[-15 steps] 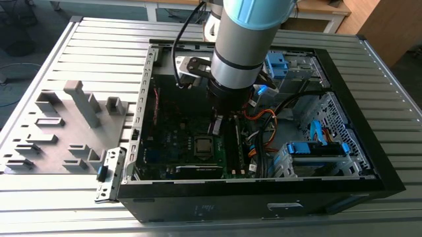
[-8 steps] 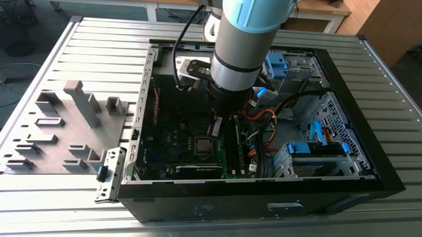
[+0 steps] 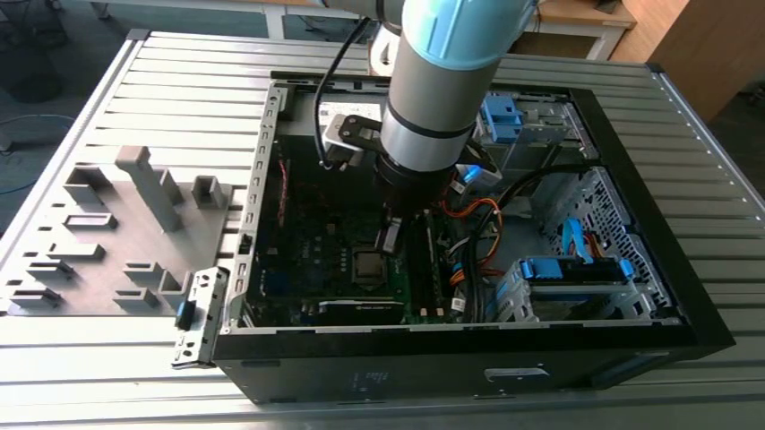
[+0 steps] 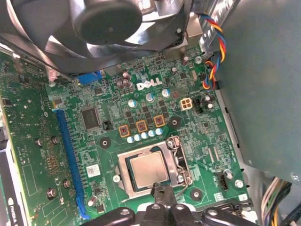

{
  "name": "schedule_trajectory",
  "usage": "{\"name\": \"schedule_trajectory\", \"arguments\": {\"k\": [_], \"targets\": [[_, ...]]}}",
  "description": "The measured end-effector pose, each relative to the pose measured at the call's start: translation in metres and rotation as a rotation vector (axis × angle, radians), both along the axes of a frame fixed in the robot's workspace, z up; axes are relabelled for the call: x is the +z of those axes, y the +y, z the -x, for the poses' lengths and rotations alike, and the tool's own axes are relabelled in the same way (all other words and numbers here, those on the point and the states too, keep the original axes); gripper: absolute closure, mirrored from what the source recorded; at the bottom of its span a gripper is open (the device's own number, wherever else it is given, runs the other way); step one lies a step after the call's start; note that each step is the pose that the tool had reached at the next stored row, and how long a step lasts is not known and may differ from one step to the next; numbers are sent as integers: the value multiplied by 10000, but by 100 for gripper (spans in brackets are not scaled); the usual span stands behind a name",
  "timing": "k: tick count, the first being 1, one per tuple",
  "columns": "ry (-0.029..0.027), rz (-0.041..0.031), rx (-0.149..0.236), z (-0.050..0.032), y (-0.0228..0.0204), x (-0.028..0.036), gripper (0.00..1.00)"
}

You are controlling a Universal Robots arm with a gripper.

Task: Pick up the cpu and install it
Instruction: 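Install the first cpu locking lever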

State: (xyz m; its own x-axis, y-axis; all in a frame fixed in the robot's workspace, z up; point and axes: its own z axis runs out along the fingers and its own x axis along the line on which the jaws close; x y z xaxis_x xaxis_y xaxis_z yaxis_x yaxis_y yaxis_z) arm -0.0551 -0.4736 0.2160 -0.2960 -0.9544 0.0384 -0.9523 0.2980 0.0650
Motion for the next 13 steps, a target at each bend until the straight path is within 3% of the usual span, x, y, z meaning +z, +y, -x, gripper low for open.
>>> {"name": "schedule_trajectory", "arguments": {"k": [13], "targets": [[-2, 177, -186, -5, -30, -75, 89]]}}
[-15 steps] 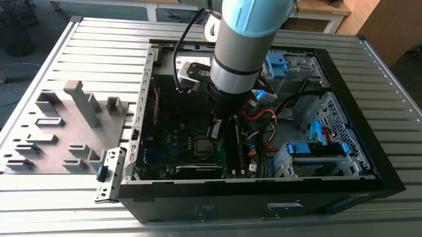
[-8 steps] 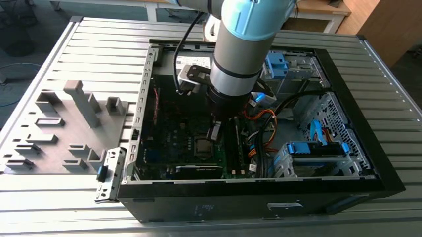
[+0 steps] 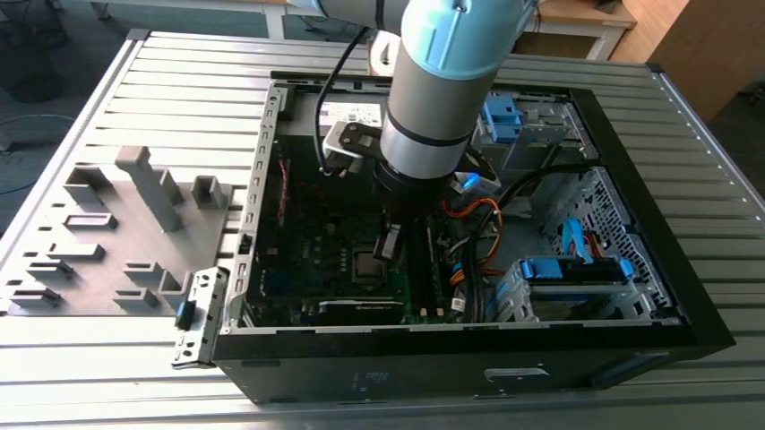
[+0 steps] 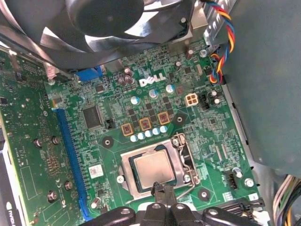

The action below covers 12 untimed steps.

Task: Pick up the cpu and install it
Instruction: 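Install the first cpu locking lever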

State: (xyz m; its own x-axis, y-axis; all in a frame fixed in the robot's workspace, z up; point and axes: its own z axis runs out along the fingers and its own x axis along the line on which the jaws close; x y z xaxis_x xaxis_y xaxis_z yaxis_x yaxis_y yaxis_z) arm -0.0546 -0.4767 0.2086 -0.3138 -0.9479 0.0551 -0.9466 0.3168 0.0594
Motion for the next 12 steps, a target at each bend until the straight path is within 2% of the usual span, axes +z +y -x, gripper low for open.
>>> {"name": "schedule_trajectory", "arguments": {"k": [6, 12], "targets": [[2, 56, -70, -12, -17, -21, 89], [1, 73, -90, -20, -17, -64, 89]]}}
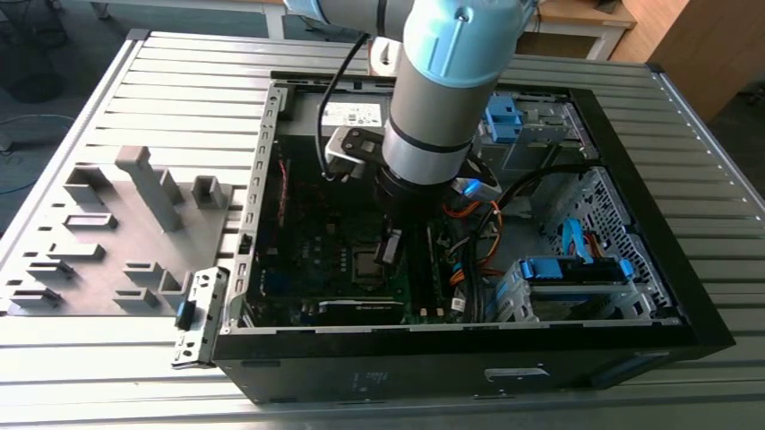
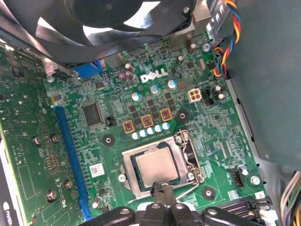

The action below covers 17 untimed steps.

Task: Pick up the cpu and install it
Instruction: 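Install the first cpu locking lever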

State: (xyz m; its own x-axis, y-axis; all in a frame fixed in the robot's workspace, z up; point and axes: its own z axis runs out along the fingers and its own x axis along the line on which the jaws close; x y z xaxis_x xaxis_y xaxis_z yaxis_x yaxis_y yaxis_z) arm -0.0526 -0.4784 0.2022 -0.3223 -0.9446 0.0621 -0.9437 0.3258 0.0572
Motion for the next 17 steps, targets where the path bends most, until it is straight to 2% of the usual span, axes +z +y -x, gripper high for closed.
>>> {"name": "schedule_trajectory", "arguments": {"k": [6, 17], "targets": [[0, 3, -1, 0, 0, -35, 89], [-2, 0, -1, 0, -7, -53, 89]]}}
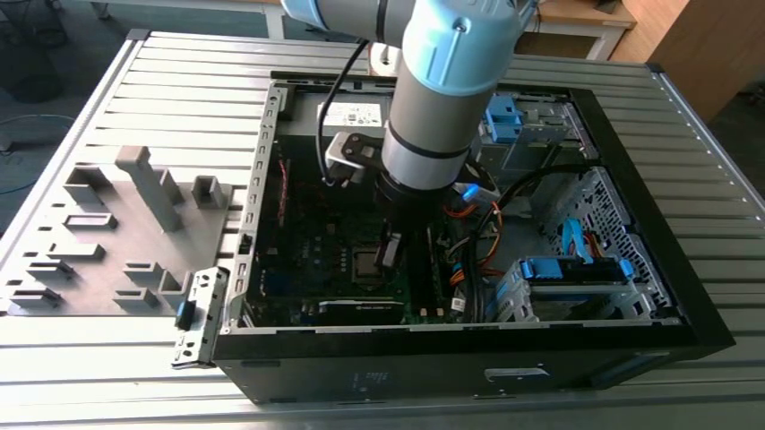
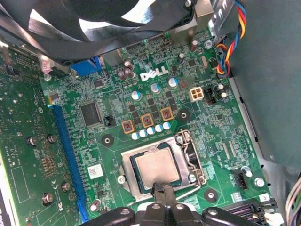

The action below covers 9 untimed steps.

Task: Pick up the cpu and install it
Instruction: 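Install the first cpu locking lever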

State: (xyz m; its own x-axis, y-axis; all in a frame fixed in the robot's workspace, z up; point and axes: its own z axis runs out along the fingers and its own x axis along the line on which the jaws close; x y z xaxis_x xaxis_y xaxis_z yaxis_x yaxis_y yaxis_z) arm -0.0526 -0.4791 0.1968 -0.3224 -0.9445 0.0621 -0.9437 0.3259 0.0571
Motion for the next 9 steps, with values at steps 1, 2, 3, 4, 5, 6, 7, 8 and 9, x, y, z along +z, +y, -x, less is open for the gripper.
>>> {"name": "schedule_trajectory", "arguments": {"k": [1, 2, 3, 4, 5, 6, 7, 8, 9], "targets": [[0, -1, 0, 0, -4, -1, 89], [0, -1, 0, 0, -8, -2, 89], [0, -1, 0, 0, -12, -2, 89], [0, 0, 0, 0, -18, -3, 89], [1, 2, 0, 0, -23, -4, 89], [0, 2, 0, 0, -29, -6, 89], [1, 2, 1, 0, -35, -9, 89], [1, 4, 0, 0, -40, -12, 89], [1, 4, 0, 0, -44, -18, 89]]}}
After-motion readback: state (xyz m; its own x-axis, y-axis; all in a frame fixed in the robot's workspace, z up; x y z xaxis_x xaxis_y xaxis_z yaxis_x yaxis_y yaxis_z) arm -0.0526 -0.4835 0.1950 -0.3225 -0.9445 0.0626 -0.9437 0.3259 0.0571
